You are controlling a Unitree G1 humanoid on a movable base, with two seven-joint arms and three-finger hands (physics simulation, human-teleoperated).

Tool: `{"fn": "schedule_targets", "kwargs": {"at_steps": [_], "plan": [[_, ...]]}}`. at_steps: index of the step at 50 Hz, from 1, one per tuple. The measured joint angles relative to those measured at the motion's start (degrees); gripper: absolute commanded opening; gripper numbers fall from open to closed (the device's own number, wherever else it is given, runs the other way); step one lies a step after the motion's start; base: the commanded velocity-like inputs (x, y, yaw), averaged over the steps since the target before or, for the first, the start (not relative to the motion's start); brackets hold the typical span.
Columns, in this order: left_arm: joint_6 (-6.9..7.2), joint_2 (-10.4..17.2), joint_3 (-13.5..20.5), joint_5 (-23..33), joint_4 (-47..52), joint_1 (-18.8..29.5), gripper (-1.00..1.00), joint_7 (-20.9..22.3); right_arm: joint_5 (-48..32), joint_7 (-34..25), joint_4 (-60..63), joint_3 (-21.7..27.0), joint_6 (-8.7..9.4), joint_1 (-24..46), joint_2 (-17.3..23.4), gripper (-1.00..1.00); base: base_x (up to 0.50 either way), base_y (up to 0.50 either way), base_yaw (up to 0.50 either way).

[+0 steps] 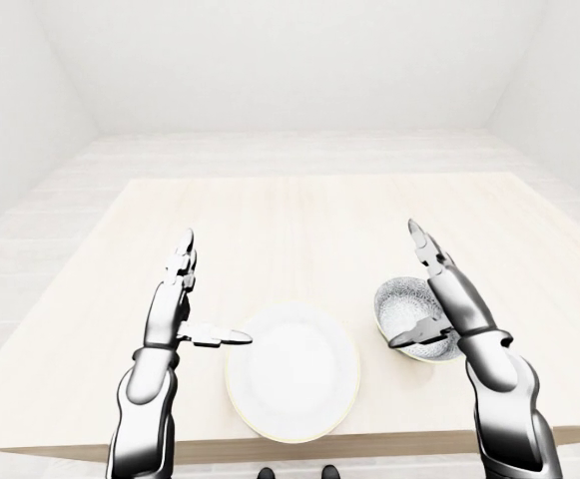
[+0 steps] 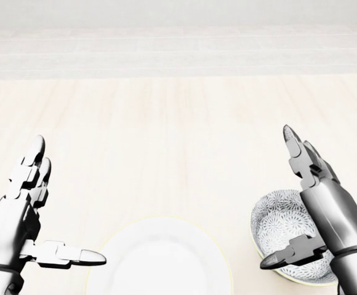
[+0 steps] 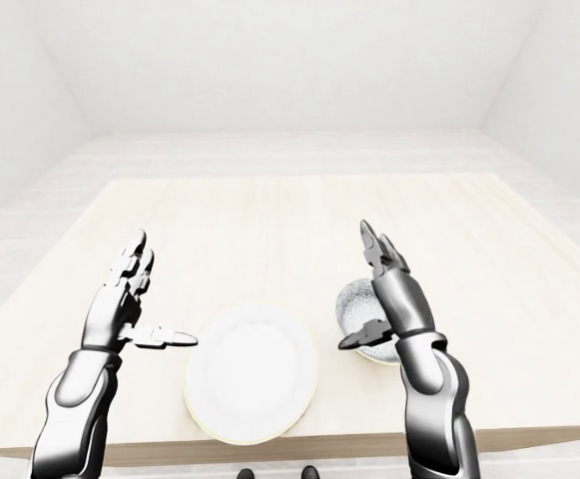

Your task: Put the bowl on the plate.

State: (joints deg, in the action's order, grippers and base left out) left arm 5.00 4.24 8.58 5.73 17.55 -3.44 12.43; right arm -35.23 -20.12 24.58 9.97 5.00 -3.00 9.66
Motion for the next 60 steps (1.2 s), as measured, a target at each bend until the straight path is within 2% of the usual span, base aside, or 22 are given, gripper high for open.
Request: {"fn": "schedule_targets", "kwargs": {"at_steps": [17, 27, 46, 60], "plan": [[0.00, 0.10, 1.12, 0.35, 1.39, -0.70, 1.00, 1.21, -13.12, -10.21, 4.76, -0.20, 0.00, -1.61, -1.08, 1.00, 0.00, 0.00, 0.00], [0.00, 0.18, 1.55, 0.52, 1.73, -0.33, 1.00, 1.58, -18.30, -14.24, 5.57, -0.21, 0.00, -2.58, -2.10, 1.00, 0.00, 0.00, 0.00], [0.00, 0.57, 2.37, 0.68, 2.09, 0.03, 1.00, 2.24, -24.34, -18.25, 4.73, 0.14, 0.00, -4.70, -3.37, 1.00, 0.00, 0.00, 0.00], [0.00, 0.52, 2.54, 1.01, 1.78, -0.14, 1.00, 2.47, -27.73, -19.01, 2.29, 0.73, 0.00, -4.99, -3.29, 1.00, 0.00, 0.00, 0.00]]}}
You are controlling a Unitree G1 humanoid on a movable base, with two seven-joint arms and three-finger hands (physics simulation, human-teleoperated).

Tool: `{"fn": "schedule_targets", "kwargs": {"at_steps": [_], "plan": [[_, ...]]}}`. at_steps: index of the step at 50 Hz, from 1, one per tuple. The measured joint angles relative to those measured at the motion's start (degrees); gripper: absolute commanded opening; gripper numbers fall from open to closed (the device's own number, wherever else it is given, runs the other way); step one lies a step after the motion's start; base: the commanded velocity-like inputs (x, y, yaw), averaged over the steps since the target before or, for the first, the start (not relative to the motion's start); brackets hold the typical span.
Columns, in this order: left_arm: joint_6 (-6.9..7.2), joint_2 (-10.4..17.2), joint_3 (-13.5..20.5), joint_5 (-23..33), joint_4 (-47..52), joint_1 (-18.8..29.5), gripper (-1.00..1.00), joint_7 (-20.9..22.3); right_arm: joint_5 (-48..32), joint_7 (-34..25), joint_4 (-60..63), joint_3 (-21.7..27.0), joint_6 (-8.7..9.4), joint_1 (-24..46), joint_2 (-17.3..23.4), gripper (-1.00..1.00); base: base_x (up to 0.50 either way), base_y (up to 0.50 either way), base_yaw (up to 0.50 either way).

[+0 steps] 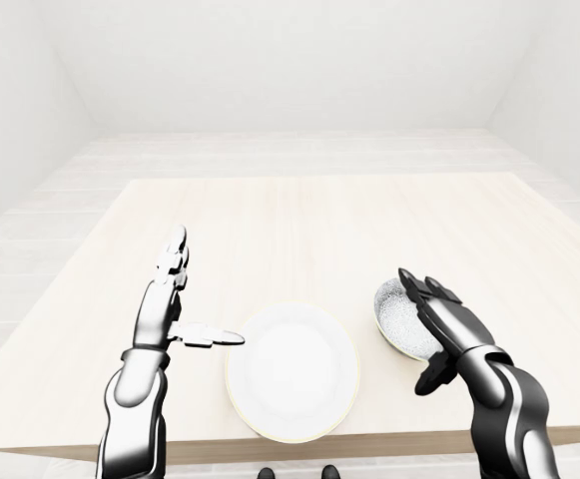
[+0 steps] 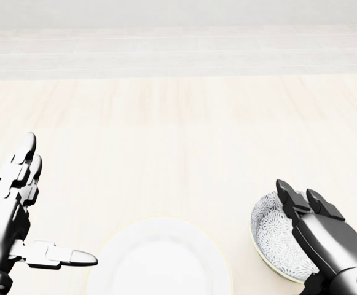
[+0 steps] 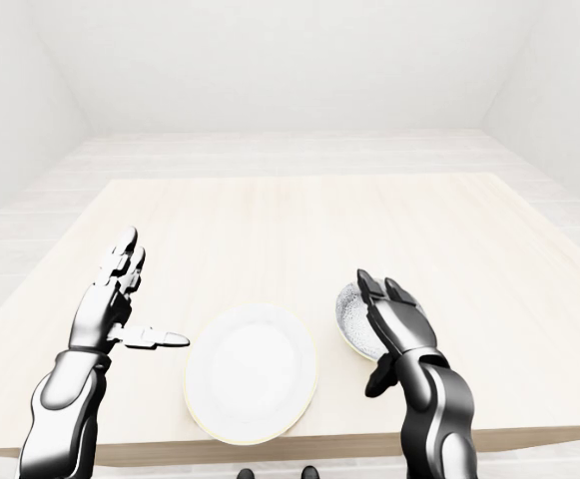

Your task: Put the bowl on the plate.

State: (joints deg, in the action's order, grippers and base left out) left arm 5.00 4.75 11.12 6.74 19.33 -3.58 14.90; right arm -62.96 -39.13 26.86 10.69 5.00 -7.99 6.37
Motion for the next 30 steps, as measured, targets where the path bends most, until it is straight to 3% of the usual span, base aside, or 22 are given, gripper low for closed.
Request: {"fn": "schedule_targets", "kwargs": {"at_steps": [30], "plan": [[0.00, -0.25, 0.29, 0.08, -0.50, -0.84, 1.00, 0.28, -3.42, 2.79, -9.24, -0.10, 0.00, 1.45, 0.74, 1.00, 0.00, 0.00, 0.00]]}}
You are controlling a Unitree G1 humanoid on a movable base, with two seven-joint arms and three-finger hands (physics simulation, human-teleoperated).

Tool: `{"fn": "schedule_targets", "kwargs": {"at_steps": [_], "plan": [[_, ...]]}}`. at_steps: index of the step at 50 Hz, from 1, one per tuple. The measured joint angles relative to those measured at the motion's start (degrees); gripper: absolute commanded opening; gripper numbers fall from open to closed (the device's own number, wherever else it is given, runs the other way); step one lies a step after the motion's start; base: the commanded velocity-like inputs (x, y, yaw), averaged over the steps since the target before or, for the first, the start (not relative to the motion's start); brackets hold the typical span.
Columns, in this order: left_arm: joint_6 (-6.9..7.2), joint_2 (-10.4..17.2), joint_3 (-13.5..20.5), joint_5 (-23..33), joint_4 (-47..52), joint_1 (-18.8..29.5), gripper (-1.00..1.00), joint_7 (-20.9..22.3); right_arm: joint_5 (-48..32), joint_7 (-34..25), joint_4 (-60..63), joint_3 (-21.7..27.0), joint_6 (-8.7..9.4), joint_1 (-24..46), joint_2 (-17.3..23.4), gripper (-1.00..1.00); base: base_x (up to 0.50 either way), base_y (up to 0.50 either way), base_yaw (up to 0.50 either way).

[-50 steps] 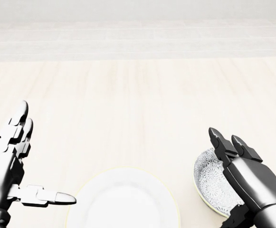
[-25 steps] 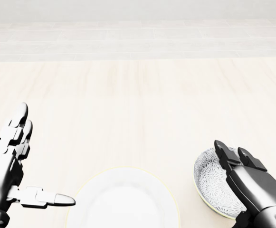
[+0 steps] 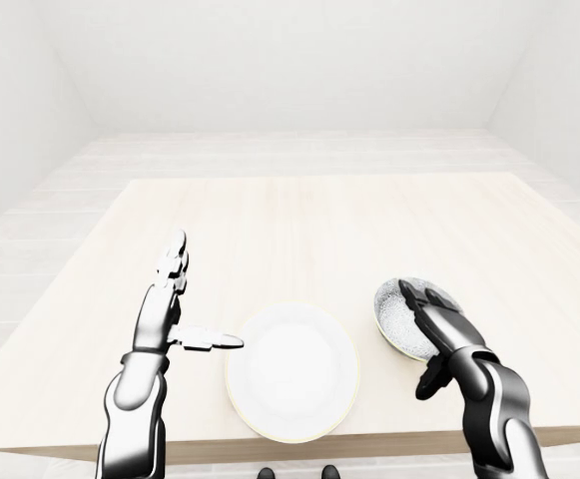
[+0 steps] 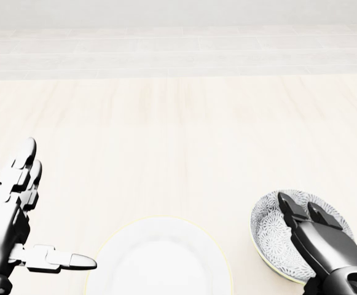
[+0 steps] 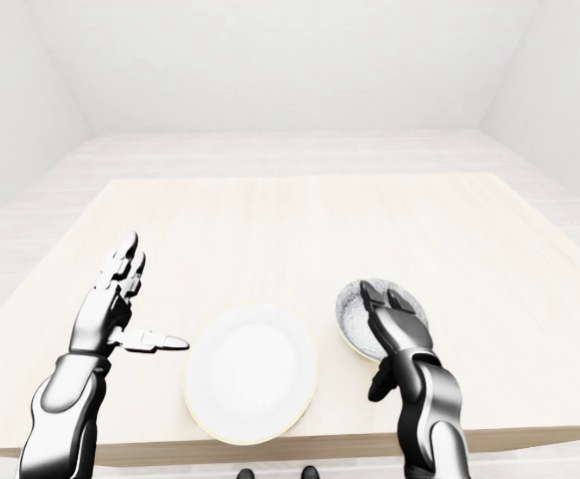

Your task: Put the bowl on the plate.

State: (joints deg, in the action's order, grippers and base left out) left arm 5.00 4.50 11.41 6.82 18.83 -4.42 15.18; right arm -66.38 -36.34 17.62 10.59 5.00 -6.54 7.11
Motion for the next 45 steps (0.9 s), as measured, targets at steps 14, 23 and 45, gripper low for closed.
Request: {"fn": "schedule_targets", "kwargs": {"at_steps": [14, 23, 45], "plan": [[0.00, 0.13, 0.05, 0.03, -0.42, 0.24, 1.00, 0.06, 0.84, 1.80, -3.38, -0.38, 0.00, -0.15, 0.09, 1.00, 0.00, 0.00, 0.00], [0.00, 0.16, 0.12, 0.01, -0.62, 0.16, 1.00, 0.11, 1.60, 2.85, -4.75, -0.68, 0.00, -0.72, 0.00, 1.00, 0.00, 0.00, 0.00], [0.00, 0.16, 0.13, 0.01, -0.62, 0.19, 1.00, 0.12, 3.37, 4.54, -6.28, -0.73, 0.00, -2.76, -0.23, 0.98, 0.00, 0.00, 0.00]]}}
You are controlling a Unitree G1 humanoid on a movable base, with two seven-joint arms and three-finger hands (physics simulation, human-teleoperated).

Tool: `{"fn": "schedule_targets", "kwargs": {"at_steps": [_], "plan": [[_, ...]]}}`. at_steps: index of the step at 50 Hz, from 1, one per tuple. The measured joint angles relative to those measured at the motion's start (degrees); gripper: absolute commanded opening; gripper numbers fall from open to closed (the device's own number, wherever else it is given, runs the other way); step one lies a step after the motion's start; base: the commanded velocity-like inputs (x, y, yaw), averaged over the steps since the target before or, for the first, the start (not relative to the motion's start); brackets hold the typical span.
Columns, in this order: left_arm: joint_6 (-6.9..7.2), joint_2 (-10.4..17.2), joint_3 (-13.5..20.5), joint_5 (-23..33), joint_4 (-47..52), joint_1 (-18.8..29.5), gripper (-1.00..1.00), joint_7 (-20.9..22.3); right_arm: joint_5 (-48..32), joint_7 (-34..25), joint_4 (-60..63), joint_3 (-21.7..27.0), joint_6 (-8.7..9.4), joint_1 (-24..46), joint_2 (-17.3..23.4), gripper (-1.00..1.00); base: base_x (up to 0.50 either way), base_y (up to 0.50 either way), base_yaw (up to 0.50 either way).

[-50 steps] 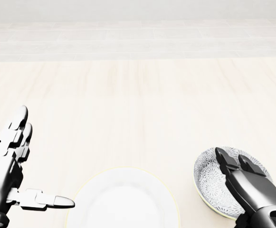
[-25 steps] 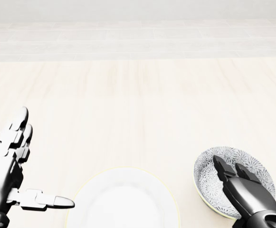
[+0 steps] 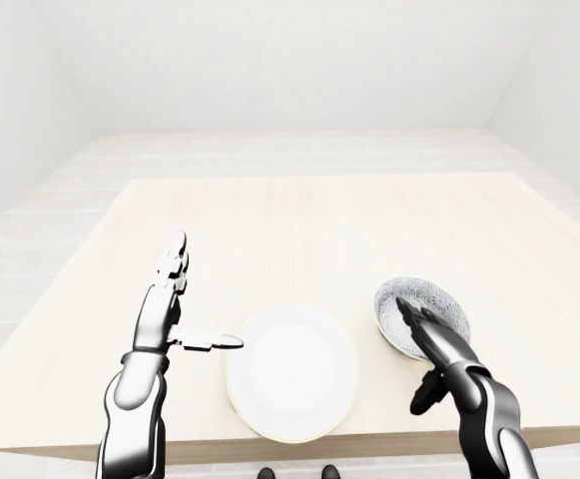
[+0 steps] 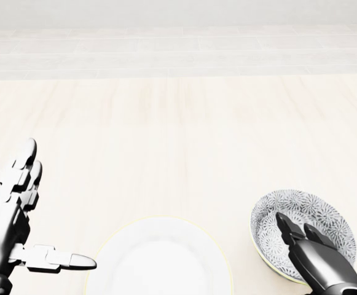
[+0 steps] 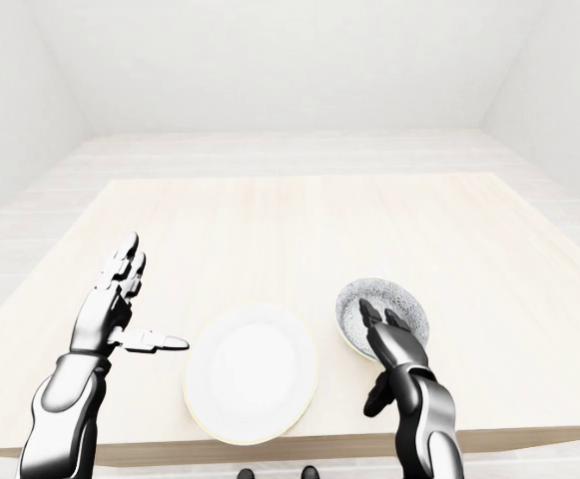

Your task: Put the bowl on the plate.

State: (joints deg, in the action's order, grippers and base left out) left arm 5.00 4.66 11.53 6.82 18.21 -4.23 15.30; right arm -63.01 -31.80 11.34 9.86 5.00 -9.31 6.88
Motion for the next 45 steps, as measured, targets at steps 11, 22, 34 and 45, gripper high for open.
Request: {"fn": "schedule_targets", "kwargs": {"at_steps": [11, 22, 34, 45], "plan": [[0.00, 0.04, -0.04, 0.04, 0.45, 0.28, 1.00, 0.02, 0.76, 0.54, -0.38, 0.44, -0.02, -0.75, 0.02, 0.49, 0.00, 0.00, 0.00], [0.00, 0.09, -0.19, 0.09, 0.86, 0.67, 1.00, -0.03, 1.18, 1.71, 0.33, 0.79, -0.02, -0.50, 0.19, 0.07, 0.00, 0.00, 0.00], [0.00, 0.19, 0.03, 0.09, 1.22, 0.91, 1.00, -0.29, 0.69, 2.41, 0.41, 1.16, -0.02, 0.20, 0.59, -0.35, 0.00, 0.00, 0.00], [0.00, 0.19, 0.28, 0.09, 1.23, 0.82, 1.00, -0.61, 0.32, 1.99, 0.14, 0.68, 0.00, 0.55, 0.91, -0.64, 0.00, 0.00, 0.00]]}}
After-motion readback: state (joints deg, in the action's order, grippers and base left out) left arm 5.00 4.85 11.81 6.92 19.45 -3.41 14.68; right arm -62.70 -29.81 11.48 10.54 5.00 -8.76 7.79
